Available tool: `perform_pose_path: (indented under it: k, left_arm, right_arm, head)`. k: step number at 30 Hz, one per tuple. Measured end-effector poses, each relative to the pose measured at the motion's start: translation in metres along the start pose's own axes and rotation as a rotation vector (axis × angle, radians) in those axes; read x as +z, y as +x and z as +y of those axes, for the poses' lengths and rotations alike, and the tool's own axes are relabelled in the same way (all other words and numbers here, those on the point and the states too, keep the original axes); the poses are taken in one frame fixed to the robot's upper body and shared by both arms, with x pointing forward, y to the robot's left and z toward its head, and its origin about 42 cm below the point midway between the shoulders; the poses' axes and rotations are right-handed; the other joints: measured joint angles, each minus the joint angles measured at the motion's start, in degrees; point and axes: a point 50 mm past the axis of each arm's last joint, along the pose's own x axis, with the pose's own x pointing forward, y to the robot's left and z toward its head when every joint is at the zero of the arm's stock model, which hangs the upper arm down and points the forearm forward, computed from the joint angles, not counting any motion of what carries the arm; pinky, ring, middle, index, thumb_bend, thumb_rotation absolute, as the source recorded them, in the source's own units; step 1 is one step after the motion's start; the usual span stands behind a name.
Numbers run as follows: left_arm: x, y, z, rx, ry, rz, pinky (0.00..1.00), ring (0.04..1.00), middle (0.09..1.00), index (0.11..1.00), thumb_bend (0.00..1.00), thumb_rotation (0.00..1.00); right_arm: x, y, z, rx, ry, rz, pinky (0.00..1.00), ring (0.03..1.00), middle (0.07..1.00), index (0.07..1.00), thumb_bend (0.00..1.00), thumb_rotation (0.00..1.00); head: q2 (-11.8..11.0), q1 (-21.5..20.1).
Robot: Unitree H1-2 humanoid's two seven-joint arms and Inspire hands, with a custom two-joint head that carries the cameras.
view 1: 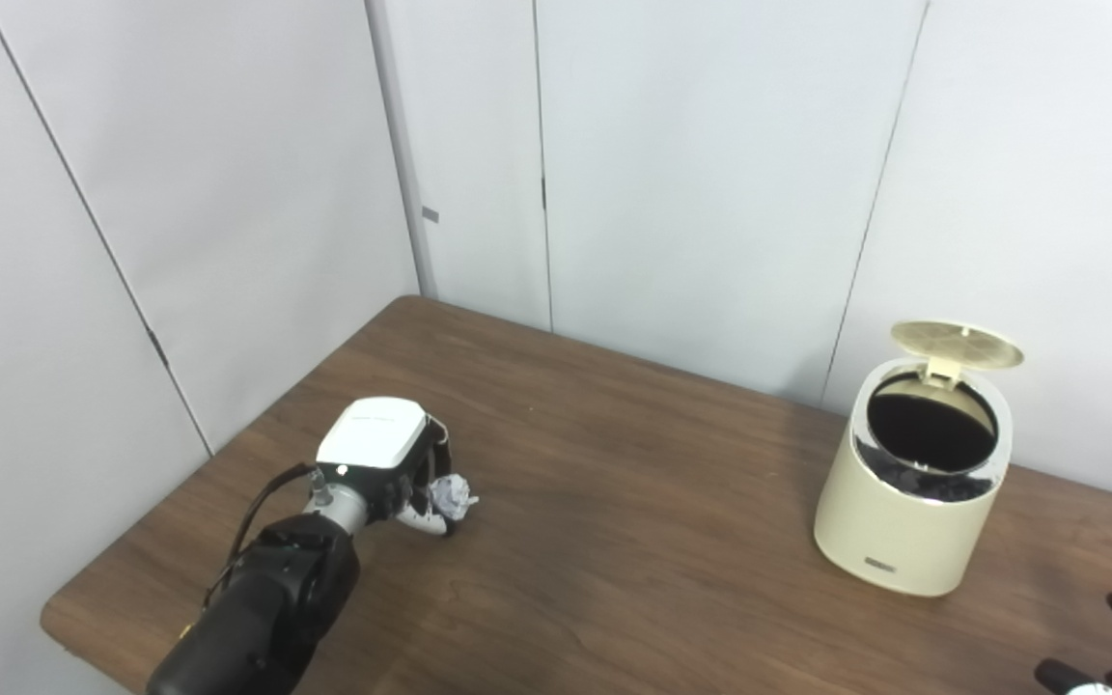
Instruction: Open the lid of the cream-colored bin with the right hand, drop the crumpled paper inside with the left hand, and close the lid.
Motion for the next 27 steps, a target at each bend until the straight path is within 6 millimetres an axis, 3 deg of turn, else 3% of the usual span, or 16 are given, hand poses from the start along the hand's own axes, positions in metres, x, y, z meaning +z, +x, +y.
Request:
perform_pose_path:
  k: [21, 27]
  left_arm:
    - [0.007, -0.004, -0.004, 0.046, -0.032, -0.045, 0.31, 0.389, 0.467, 0.515, 0.51, 0.0]
    - [0.02, -0.013, 0.024, 0.203, -0.081, -0.083, 0.28, 0.359, 0.451, 0.544, 0.5, 0.0]
  right_arm:
    - [-0.002, -0.001, -0.003, -0.011, -0.002, 0.005, 0.48, 0.795, 0.945, 0.955, 0.81, 0.49]
    - [-0.002, -0.001, -0.003, -0.01, -0.004, 0.005, 0.48, 0.806, 0.949, 0.96, 0.81, 0.5]
  head:
    - [0.3, -0.4]
    - [0.3, -0.4]
